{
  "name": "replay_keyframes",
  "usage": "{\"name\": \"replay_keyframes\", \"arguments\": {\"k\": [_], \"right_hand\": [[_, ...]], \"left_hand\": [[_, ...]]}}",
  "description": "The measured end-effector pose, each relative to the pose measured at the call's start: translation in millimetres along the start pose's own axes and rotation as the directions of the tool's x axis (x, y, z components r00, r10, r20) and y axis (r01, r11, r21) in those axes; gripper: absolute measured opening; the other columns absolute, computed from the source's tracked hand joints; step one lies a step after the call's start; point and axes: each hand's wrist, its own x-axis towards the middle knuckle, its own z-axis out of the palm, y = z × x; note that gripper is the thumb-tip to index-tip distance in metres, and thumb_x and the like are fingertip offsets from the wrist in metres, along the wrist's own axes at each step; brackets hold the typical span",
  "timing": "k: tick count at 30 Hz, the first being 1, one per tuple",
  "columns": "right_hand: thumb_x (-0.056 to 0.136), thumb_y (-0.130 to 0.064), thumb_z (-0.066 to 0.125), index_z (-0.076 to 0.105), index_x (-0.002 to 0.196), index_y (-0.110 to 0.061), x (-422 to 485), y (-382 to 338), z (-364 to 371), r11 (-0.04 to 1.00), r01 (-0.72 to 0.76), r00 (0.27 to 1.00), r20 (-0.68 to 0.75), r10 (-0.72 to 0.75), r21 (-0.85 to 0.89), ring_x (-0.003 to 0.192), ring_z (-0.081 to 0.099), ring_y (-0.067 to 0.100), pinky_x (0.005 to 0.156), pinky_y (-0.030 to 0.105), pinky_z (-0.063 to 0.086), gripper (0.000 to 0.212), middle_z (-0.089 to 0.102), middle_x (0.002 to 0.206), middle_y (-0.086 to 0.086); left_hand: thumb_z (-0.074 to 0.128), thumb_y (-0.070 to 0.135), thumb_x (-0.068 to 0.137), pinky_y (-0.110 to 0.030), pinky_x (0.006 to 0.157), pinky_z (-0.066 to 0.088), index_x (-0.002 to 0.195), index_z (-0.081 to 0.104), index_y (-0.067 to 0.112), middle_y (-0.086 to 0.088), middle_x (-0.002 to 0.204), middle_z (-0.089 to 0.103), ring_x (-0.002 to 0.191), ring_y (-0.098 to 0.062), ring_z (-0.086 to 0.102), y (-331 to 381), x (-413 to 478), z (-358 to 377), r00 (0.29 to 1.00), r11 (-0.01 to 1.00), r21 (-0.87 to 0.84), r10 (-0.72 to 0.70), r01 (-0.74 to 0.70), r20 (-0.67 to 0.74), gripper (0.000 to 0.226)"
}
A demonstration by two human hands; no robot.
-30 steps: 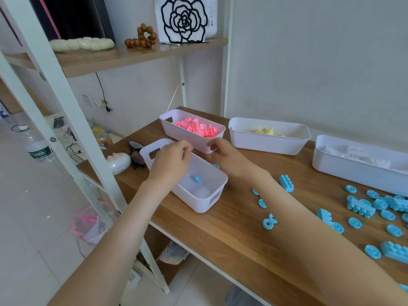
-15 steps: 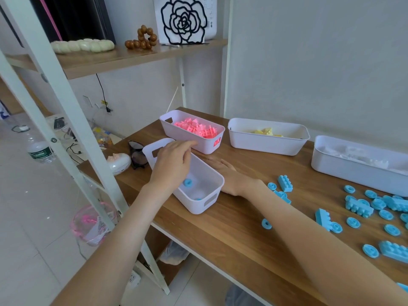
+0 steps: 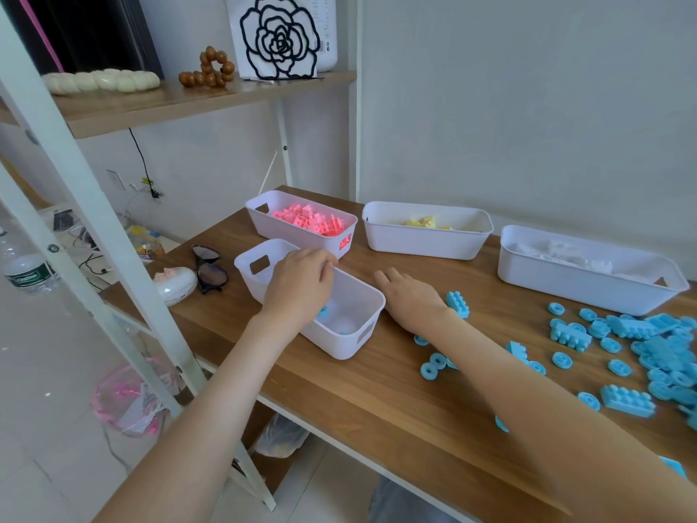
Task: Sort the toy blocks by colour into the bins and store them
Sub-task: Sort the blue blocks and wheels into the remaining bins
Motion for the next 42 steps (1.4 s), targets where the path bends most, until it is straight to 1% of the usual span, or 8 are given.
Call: {"name": "replay_keyframes", "arguments": {"k": [9, 16, 21, 25, 30, 34, 39, 42], "right_hand": [[0.093, -0.008, 0.049, 0.042, 0.12, -0.01, -7.2, 5.8, 1.2, 0.982, -0.137, 0.991, -0.032, 0.134, -0.132, 0.094, 0.061, 0.026, 0.062, 0.027, 0.043, 0.027, 0.052, 0.115, 0.011], [0.096, -0.006, 0.042, 0.051, 0.107, -0.003, -2.1, 19.3, 0.5, 0.94, -0.284, 0.95, -0.076, 0.302, 0.19, 0.088, 0.058, 0.027, 0.067, 0.031, 0.042, 0.015, 0.059, 0.103, 0.015], [0.097, -0.015, 0.043, 0.054, 0.085, -0.005, -0.7, -2.0, -37.6, 0.822, -0.041, 0.88, -0.369, 0.3, 0.569, 0.069, 0.049, 0.016, 0.061, 0.022, 0.037, 0.019, 0.054, 0.076, 0.004], [0.094, -0.013, 0.046, 0.052, 0.08, -0.002, -5.9, -49.7, -65.0, 0.782, 0.253, 0.866, -0.493, 0.079, 0.57, 0.059, 0.04, 0.015, 0.054, 0.022, 0.03, 0.02, 0.052, 0.069, 0.005], [0.099, -0.031, 0.041, 0.059, 0.104, -0.012, -4.1, -67.1, -52.4, 0.739, 0.266, 0.953, -0.283, -0.106, 0.618, 0.071, 0.055, 0.009, 0.065, 0.021, 0.044, 0.027, 0.06, 0.082, -0.002], [0.099, -0.017, 0.036, 0.06, 0.105, -0.011, 5.0, -51.2, -48.4, 0.637, 0.16, 0.951, -0.292, 0.105, 0.754, 0.087, 0.058, 0.018, 0.078, 0.029, 0.046, 0.026, 0.062, 0.093, 0.0], [0.094, -0.022, 0.052, 0.042, 0.136, -0.034, 22.5, -18.5, -9.3, 0.879, 0.061, 0.995, 0.04, -0.091, 0.474, 0.122, 0.047, 0.018, 0.098, 0.034, 0.044, 0.044, 0.049, 0.136, -0.005], [0.094, -0.032, 0.052, 0.05, 0.127, -0.032, 21.1, -11.6, 3.6, 0.968, 0.077, 0.993, 0.069, -0.096, 0.238, 0.115, 0.045, 0.02, 0.089, 0.031, 0.039, 0.033, 0.052, 0.121, -0.003]], "left_hand": [[0.049, 0.022, 0.097, -0.019, 0.079, 0.039, 0.105, 0.06, 0.019, 0.0, 0.108, 0.06, 0.095, -0.007, 0.043, -1.7, -2.2, 0.6, 1.0, 0.999, 0.024, -0.024, 0.025, -0.018, 0.014], [0.044, 0.015, 0.099, -0.018, 0.086, 0.038, 0.11, 0.06, 0.024, 0.002, 0.118, 0.056, 0.107, -0.007, 0.045, -11.5, -1.8, -14.8, 0.989, 1.0, -0.02, 0.019, -0.016, 0.148, 0.021], [0.045, 0.005, 0.096, -0.022, 0.09, 0.041, 0.119, 0.057, 0.026, 0.002, 0.127, 0.054, 0.118, -0.014, 0.048, -9.5, -4.6, -13.7, 0.986, 0.999, -0.02, -0.037, 0.041, 0.16, 0.033], [0.042, -0.006, 0.093, -0.023, 0.085, 0.041, 0.128, 0.049, 0.026, -0.001, 0.128, 0.053, 0.118, -0.018, 0.05, -9.4, -4.7, -12.6, 0.984, 0.993, -0.066, -0.084, 0.095, 0.157, 0.048], [0.038, -0.001, 0.097, -0.024, 0.085, 0.04, 0.131, 0.047, 0.019, -0.005, 0.118, 0.054, 0.113, -0.021, 0.052, -11.7, -8.2, -15.6, 0.986, 0.987, -0.129, -0.082, 0.1, 0.145, 0.041], [0.04, -0.004, 0.094, -0.021, 0.083, 0.041, 0.13, 0.048, 0.028, 0.003, 0.129, 0.054, 0.117, -0.016, 0.049, -15.6, -10.4, -14.1, 0.99, 0.983, -0.168, -0.046, 0.068, 0.132, 0.048], [0.045, 0.002, 0.095, -0.019, 0.079, 0.043, 0.125, 0.053, 0.028, 0.003, 0.129, 0.055, 0.114, -0.014, 0.051, -10.1, -6.9, -10.5, 0.99, 0.993, -0.062, -0.096, 0.103, 0.107, 0.04], [0.046, 0.005, 0.096, -0.02, 0.079, 0.044, 0.125, 0.054, 0.027, 0.003, 0.128, 0.056, 0.112, -0.015, 0.054, -6.7, -6.0, -8.9, 0.989, 0.991, -0.044, -0.119, 0.124, 0.089, 0.037]]}}
